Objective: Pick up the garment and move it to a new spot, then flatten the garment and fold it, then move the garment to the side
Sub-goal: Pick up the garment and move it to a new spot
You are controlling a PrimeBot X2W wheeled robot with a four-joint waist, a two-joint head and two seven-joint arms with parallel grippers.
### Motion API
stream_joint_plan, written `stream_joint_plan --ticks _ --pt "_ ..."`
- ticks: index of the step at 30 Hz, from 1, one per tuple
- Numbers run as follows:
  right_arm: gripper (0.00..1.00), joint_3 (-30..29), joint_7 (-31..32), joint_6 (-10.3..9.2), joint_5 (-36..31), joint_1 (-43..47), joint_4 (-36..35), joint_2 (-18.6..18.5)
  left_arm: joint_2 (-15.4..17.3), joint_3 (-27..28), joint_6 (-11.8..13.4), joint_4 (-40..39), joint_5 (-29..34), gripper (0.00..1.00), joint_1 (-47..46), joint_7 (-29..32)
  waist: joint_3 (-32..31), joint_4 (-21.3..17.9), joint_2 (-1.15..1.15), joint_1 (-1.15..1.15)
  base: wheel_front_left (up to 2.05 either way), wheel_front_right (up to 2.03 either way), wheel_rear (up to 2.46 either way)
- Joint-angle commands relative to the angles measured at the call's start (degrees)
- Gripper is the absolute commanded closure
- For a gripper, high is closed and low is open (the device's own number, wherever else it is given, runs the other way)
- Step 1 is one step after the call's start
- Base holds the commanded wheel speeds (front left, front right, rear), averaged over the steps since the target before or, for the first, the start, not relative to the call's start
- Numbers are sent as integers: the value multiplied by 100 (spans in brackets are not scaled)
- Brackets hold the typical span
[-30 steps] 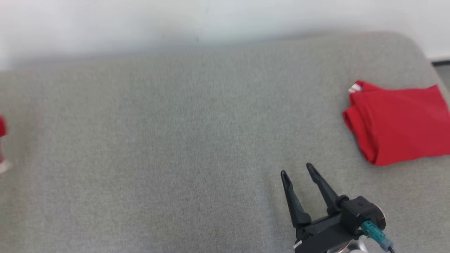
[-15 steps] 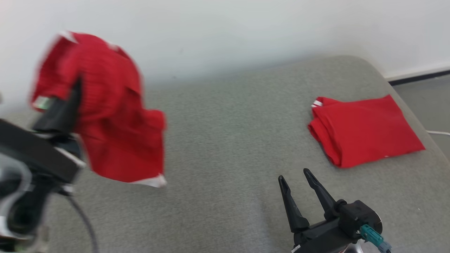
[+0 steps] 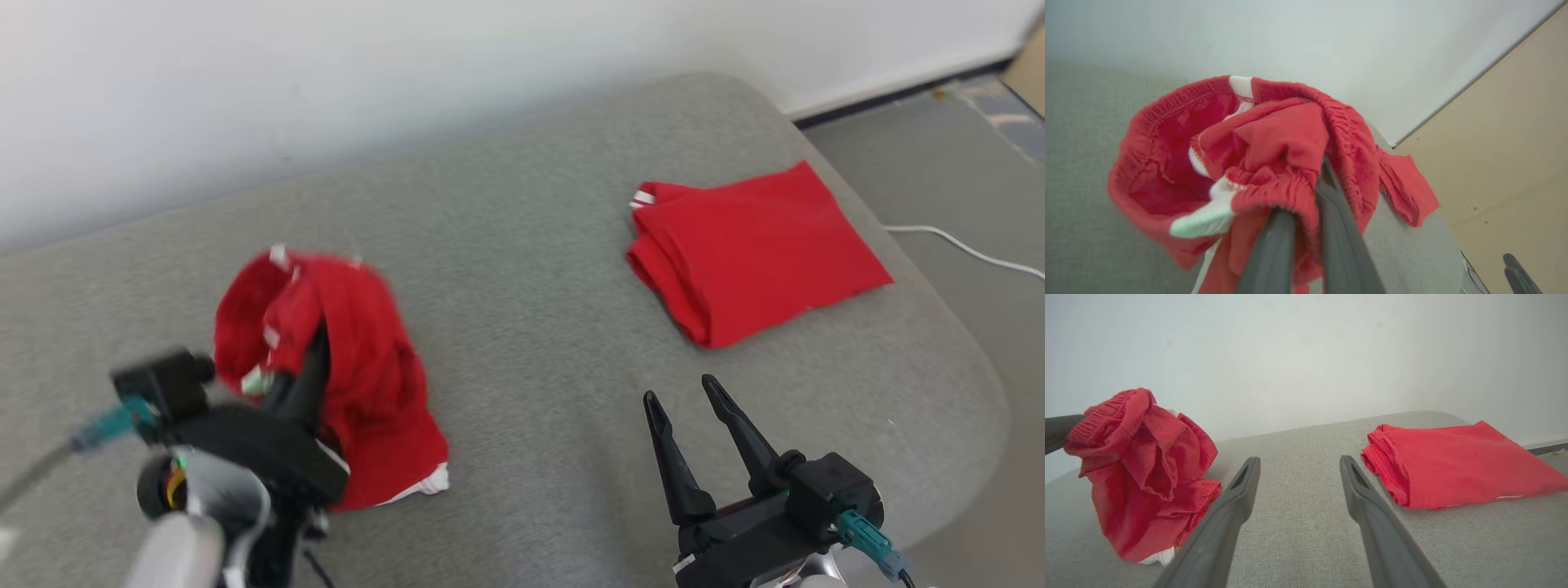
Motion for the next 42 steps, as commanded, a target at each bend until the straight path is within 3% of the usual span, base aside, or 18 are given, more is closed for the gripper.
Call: stream_joint_plan --ticks 1,4,6,10,16,22,26,30,34,38,42 --pt "0 -12 -26 -16 -4 -15 16 4 -24 -42 23 196 195 100 119 -198 180 -288 0 -1 0 0 0" --pt "0 -50 -39 -16 -41 34 29 5 -119 -211 173 997 578 100 300 -603 145 -357 0 -1 0 0 0" --pt "0 -81 -39 -16 -69 64 26 6 -146 -301 221 1426 798 0 313 -868 127 -346 0 -1 0 0 0" --pt "0 -202 -3 -16 -152 150 -25 5 -389 -376 185 1888 952 0 231 -1457 52 -161 0 -1 0 0 0" --pt "0 -394 128 -16 -284 265 -136 3 -587 -416 -166 1900 956 0 259 -2264 -216 321 0 -1 0 0 0" --pt "0 -589 188 -16 -329 441 -233 2 -241 -212 -563 1275 554 0 603 -2209 -583 848 0 -1 0 0 0" --pt "0 -650 185 -16 -295 530 -241 3 -23 -17 -536 755 409 0 856 -2122 -683 1014 0 -1 0 0 0" --pt "0 -735 182 -16 -275 623 -252 3 125 268 -309 46 402 0 1325 -2302 -765 1174 0 -1 0 0 0" --pt "0 -836 145 -16 -307 674 -217 1 160 519 -88 -382 819 0 1885 -2644 -801 1268 0 -1 0 0 0" --pt "0 -978 96 -16 -408 764 -107 3 -43 632 32 -614 1609 0 2506 -2767 -849 1319 0 -1 0 0 0" --pt "0 -1117 43 -16 -504 839 49 1 -470 861 -139 -778 2371 0 2984 -2767 -888 1334 0 -1 0 0 0"
